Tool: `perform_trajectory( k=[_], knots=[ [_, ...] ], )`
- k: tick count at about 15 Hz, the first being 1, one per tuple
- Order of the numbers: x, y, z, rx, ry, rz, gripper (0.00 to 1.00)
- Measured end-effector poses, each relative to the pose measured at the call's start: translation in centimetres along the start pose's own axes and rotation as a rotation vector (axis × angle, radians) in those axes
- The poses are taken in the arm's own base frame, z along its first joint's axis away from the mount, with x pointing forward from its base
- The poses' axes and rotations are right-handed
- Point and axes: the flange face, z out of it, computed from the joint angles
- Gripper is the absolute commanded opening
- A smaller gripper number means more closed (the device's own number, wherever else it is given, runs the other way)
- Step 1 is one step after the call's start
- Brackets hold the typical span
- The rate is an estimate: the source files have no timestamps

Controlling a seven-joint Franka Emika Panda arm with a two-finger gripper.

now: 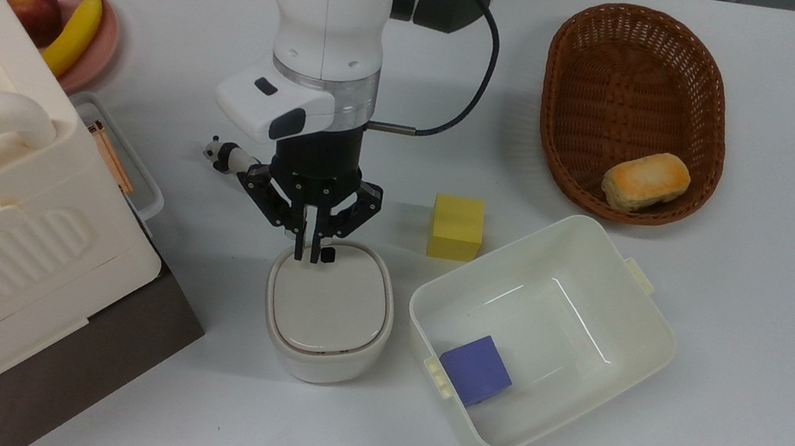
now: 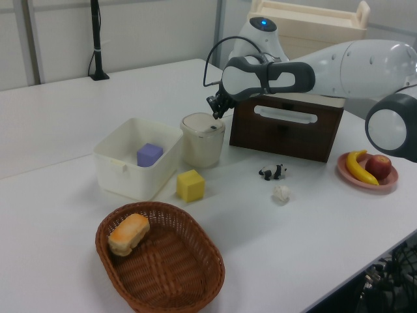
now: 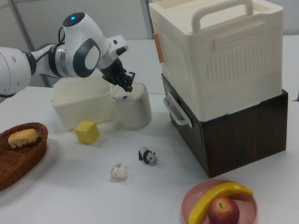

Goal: Open the trash can

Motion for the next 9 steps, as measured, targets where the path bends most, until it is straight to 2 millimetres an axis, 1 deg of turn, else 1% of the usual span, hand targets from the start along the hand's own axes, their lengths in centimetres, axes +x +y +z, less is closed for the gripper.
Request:
perform_trajectory(
  k=[1, 3, 4, 9],
  knots=[
    [-0.1, -0.2, 0.4, 0.0, -0.005, -0.004, 0.14],
    [-0.6, -0.9, 2.0, -0.009, -0.025, -0.025, 0.14],
    [-0.5, -1.3, 2.2, -0.014, -0.02, -0.035, 0.14],
    [-0.3, -1.8, 2.1, -0.022, -0.013, -0.05, 0.14]
  ],
)
